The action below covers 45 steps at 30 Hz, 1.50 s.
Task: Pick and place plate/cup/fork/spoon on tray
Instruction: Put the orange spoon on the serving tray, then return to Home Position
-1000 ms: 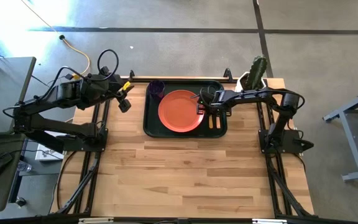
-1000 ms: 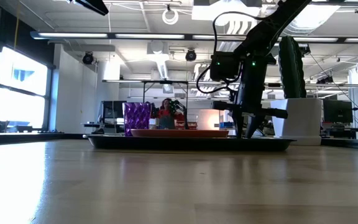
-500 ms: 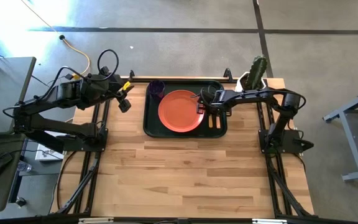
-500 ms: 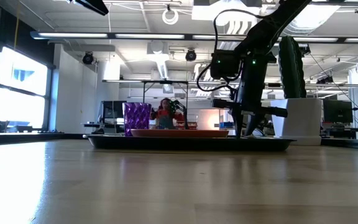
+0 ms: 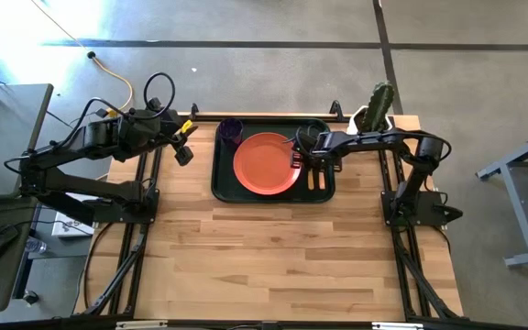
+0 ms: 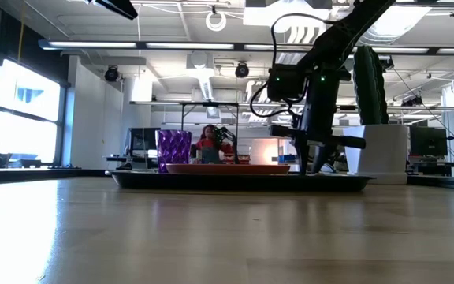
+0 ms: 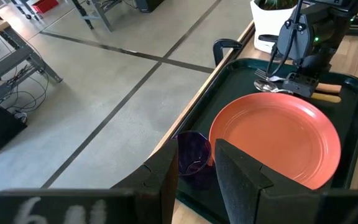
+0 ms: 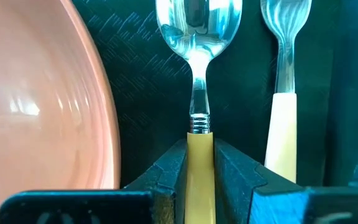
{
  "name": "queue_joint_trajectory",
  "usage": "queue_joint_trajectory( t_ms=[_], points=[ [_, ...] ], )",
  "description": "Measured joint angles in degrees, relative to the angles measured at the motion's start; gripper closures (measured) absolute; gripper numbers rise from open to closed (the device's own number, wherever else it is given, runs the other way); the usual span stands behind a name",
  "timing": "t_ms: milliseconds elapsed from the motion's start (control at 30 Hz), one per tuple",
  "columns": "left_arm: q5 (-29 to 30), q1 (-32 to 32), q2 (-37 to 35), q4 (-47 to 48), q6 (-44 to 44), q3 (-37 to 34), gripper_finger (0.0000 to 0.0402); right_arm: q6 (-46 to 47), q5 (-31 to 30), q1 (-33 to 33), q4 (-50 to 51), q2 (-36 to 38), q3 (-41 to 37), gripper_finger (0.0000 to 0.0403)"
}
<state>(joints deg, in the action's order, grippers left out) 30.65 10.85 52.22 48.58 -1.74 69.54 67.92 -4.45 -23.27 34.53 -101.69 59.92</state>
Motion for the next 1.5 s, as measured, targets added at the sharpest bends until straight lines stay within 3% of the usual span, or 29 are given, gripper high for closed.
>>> queue_joint_trajectory(
  t_ms=[467,800,1133,1500],
  points=[
    [0.0,0.0,0.0,0.0,0.0,0.0,0.0307,0.2,0.1,0.0,0.9,0.0,0.0,0.0334],
    [0.0,0.0,0.0,0.0,0.0,0.0,0.0307,0.6,-0.5,0.0,0.8,0.0,0.0,0.0286],
    [0.0,0.0,0.0,0.0,0.0,0.0,0.0307,0.9,1.2,0.0,0.9,0.1,0.0,0.0281],
    [-1.0,0.0,0.0,0.0,0.1,0.0,0.0307,1.6,-1.9,0.0,1.5,6.1,0.0,0.0281]
  ],
)
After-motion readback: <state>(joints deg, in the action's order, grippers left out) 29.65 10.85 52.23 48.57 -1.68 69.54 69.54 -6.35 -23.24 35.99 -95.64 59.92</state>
